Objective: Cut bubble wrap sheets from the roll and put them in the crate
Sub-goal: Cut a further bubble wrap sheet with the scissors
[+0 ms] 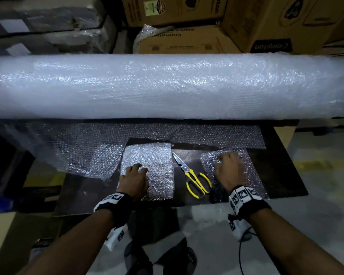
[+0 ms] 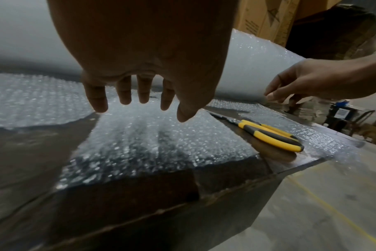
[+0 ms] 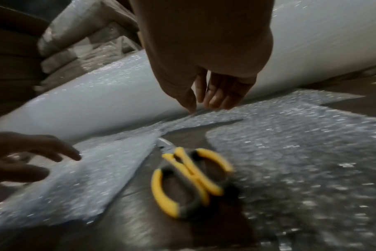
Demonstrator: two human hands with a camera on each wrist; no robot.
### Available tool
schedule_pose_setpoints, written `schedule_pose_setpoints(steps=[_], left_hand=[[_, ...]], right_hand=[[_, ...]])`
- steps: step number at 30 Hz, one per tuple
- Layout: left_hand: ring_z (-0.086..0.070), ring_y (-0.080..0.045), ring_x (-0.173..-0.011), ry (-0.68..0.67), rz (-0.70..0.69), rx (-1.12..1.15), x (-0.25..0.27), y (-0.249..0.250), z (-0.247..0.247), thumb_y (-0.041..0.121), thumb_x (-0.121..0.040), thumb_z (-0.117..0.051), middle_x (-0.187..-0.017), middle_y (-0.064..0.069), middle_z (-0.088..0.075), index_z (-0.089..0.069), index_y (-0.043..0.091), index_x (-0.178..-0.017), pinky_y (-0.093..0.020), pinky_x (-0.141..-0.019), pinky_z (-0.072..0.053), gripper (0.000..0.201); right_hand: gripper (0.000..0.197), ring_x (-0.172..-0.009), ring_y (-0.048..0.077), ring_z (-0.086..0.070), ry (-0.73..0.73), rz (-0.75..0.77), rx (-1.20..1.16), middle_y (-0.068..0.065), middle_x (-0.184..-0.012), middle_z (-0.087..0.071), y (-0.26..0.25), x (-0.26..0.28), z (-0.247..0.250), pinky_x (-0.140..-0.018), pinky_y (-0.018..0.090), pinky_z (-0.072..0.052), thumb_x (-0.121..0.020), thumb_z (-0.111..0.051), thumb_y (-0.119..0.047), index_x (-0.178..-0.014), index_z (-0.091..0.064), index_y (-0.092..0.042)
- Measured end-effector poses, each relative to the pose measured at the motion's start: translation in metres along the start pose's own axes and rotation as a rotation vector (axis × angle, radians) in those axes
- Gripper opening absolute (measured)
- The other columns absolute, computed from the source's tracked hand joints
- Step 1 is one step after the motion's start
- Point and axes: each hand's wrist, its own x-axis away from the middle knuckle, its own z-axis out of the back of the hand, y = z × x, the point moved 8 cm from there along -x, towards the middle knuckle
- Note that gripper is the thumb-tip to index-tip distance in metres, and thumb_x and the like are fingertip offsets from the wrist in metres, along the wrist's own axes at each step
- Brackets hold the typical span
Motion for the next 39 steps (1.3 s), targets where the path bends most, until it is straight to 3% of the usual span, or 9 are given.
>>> schedule_pose_setpoints(steps=[7, 11, 16, 21, 26, 29, 32, 36, 39], left_hand=[[-0.024, -0.043, -0.141, -0.103, 0.137, 0.087, 0.015, -0.058, -0.010, 0.040, -0.092, -0.056, -0.158, -0.013, -0.018, -0.040, 0.029, -0.143, -0.057, -0.112, -0.029, 0.054], [-0.024, -0.043, -0.140, -0.171, 0.053, 0.134, 0.010, -0.069, -0.023, 0.051, -0.084, -0.047, -0.154, -0.019, -0.025, -0.043, 0.024, -0.138, -0.056, -0.112, -0.031, 0.061], [-0.032, -0.041, -0.136, -0.182, -0.025, 0.215, 0.004, -0.074, -0.028, 0.054, -0.073, -0.034, -0.144, -0.020, -0.040, -0.057, 0.015, -0.123, -0.045, -0.109, -0.031, 0.067], [-0.059, -0.038, -0.107, -0.090, -0.008, 0.565, 0.006, -0.096, -0.024, 0.045, -0.082, -0.047, -0.106, -0.023, -0.064, -0.071, -0.001, -0.100, -0.039, -0.091, -0.048, 0.054], [-0.063, -0.035, -0.084, -0.006, 0.098, 0.828, 0.016, -0.127, -0.008, 0.037, -0.092, -0.055, -0.087, -0.018, -0.065, -0.060, 0.010, -0.082, -0.031, -0.068, -0.042, 0.029], [-0.063, -0.028, -0.107, -0.047, 0.198, 1.077, 0.018, -0.136, -0.026, 0.064, -0.098, -0.041, -0.114, -0.011, -0.067, -0.058, 0.011, -0.119, -0.035, -0.091, -0.047, 0.060], [-0.055, -0.023, -0.127, 0.004, 0.234, 1.441, 0.009, -0.143, -0.057, 0.087, -0.083, -0.037, -0.140, -0.004, -0.057, -0.046, 0.026, -0.142, -0.055, -0.108, -0.042, 0.085], [-0.063, -0.016, -0.093, 0.233, 0.296, 1.645, 0.071, -0.138, 0.024, 0.029, -0.094, -0.068, -0.120, -0.009, -0.062, -0.034, 0.014, -0.139, -0.025, -0.070, -0.056, 0.059], [-0.057, -0.015, -0.104, 0.572, 0.321, 1.535, 0.113, -0.176, 0.045, 0.001, -0.086, -0.071, -0.129, -0.008, -0.053, -0.025, 0.009, -0.142, -0.021, -0.083, -0.050, 0.073]], right_hand=[[0.029, -0.106, 0.037, -0.061, -0.218, 0.121, -0.028, 0.019, -0.112, -0.065, -0.118, 0.042, -0.075, -0.089, 0.041, -0.048, -0.093, -0.055, -0.030, -0.111, -0.061, -0.008], [0.068, -0.126, 0.040, -0.048, -0.329, -0.137, 0.027, 0.023, -0.132, -0.053, -0.129, 0.061, -0.118, -0.104, 0.043, -0.039, -0.089, -0.056, -0.050, -0.134, -0.046, 0.000], [0.077, -0.126, 0.039, -0.050, -0.332, -0.339, -0.050, 0.023, -0.135, -0.053, -0.139, 0.065, -0.137, -0.104, 0.040, -0.040, -0.089, -0.055, -0.059, -0.131, -0.052, 0.005], [0.051, -0.108, 0.037, -0.066, -0.274, -0.503, -0.486, 0.020, -0.115, -0.070, -0.143, 0.062, -0.139, -0.094, 0.040, -0.052, -0.081, -0.076, -0.033, -0.116, -0.068, 0.004], [0.032, -0.090, 0.027, -0.071, -0.246, -0.333, -0.825, 0.009, -0.101, -0.076, -0.168, 0.058, -0.112, -0.087, 0.044, -0.058, -0.077, -0.080, -0.022, -0.104, -0.070, -0.009], [0.030, -0.098, 0.032, -0.070, -0.311, -0.215, -1.187, 0.013, -0.105, -0.075, -0.197, 0.065, -0.079, -0.090, 0.047, -0.055, -0.084, -0.076, -0.005, -0.113, -0.066, -0.003], [0.057, -0.108, 0.032, -0.067, -0.457, -0.076, -1.320, 0.017, -0.118, -0.071, -0.221, 0.074, -0.053, -0.097, 0.046, -0.052, -0.073, -0.087, -0.022, -0.121, -0.064, -0.003], [0.046, -0.098, 0.029, -0.071, -0.538, 0.025, -1.204, 0.016, -0.111, -0.074, -0.241, 0.079, -0.042, -0.087, 0.043, -0.057, -0.075, -0.083, -0.010, -0.118, -0.066, -0.004], [0.034, -0.092, 0.026, -0.072, -0.558, 0.117, -1.102, 0.010, -0.103, -0.076, -0.268, 0.081, -0.054, -0.083, 0.040, -0.058, -0.081, -0.078, -0.006, -0.114, -0.067, -0.005]])
